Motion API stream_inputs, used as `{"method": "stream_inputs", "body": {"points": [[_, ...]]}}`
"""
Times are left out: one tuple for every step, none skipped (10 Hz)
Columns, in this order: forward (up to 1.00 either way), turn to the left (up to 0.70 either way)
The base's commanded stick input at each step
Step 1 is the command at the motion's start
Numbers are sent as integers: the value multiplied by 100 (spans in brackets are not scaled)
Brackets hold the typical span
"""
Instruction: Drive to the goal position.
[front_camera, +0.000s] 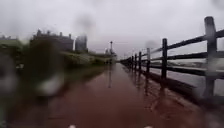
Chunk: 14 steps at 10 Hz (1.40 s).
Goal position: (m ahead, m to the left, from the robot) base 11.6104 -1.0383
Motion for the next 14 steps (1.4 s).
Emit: {"method": "stream_inputs", "body": {"points": [[100, 0], [100, 0], [100, 0], [100, 0], [100, 0], [100, 0], [100, 0], [100, 0], [100, 0], [100, 0], [100, 0], [100, 0], [100, 0], [100, 0]]}}
